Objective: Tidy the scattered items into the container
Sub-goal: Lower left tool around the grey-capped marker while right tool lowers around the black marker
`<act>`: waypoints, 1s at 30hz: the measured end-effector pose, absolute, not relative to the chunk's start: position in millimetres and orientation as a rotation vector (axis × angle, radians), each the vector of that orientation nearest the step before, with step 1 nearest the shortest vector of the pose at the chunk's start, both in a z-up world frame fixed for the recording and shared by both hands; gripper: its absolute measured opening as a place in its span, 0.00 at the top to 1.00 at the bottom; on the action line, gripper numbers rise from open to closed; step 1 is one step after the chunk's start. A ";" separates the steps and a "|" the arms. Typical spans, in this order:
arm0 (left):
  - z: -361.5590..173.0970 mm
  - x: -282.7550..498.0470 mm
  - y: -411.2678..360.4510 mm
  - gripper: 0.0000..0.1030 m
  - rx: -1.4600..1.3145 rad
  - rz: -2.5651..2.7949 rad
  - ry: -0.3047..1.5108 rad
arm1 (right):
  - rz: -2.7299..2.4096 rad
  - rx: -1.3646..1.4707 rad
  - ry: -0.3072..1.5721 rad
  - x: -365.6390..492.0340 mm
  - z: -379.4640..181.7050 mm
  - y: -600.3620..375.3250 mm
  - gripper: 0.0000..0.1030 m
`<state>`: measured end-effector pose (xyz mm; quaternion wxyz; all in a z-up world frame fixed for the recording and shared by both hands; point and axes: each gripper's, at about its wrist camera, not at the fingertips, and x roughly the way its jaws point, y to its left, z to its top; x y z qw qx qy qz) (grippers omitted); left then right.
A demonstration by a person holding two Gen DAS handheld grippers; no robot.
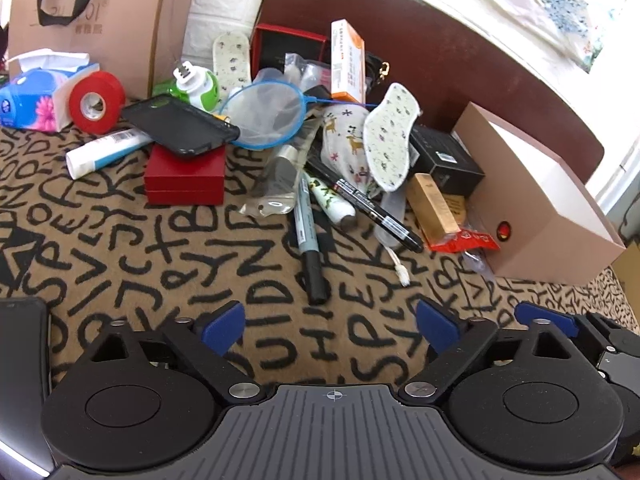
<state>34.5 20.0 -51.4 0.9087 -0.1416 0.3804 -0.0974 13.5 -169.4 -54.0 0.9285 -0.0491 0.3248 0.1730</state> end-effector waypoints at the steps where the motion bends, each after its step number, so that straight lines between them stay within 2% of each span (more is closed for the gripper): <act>1: -53.3 38.6 20.7 0.16 -0.297 -0.202 0.789 | 0.358 -0.111 0.660 16.9 -55.1 -167.4 0.01; 7: -65.1 62.8 19.9 0.34 -0.328 -0.213 0.825 | 0.361 -0.141 0.648 40.2 -61.9 -164.1 0.13; 11: -71.0 78.9 15.9 0.37 -0.320 -0.205 0.836 | 0.362 -0.156 0.645 56.7 -66.0 -164.3 0.20; 13: -74.4 86.8 15.2 0.46 -0.323 -0.206 0.849 | 0.368 -0.171 0.638 64.5 -67.8 -163.5 0.23; 15: -77.5 93.5 15.7 0.46 -0.336 -0.199 0.858 | 0.384 -0.186 0.636 72.8 -69.4 -162.1 0.26; 19: -81.8 103.4 17.3 0.56 -0.334 -0.190 0.873 | 0.410 -0.226 0.620 85.9 -72.5 -158.8 0.32; 27: -87.0 117.0 17.6 0.57 -0.324 -0.195 0.863 | 0.428 -0.227 0.639 110.7 -81.3 -154.5 0.49; 28: -86.7 118.0 17.0 0.65 -0.315 -0.193 0.864 | 0.433 -0.225 0.642 112.7 -82.2 -153.9 0.50; 29: -86.7 118.9 16.2 0.70 -0.303 -0.186 0.866 | 0.438 -0.224 0.648 114.4 -83.1 -153.1 0.58; 30: -86.7 119.5 15.6 0.83 -0.292 -0.175 0.868 | 0.443 -0.224 0.655 115.8 -84.1 -152.1 0.72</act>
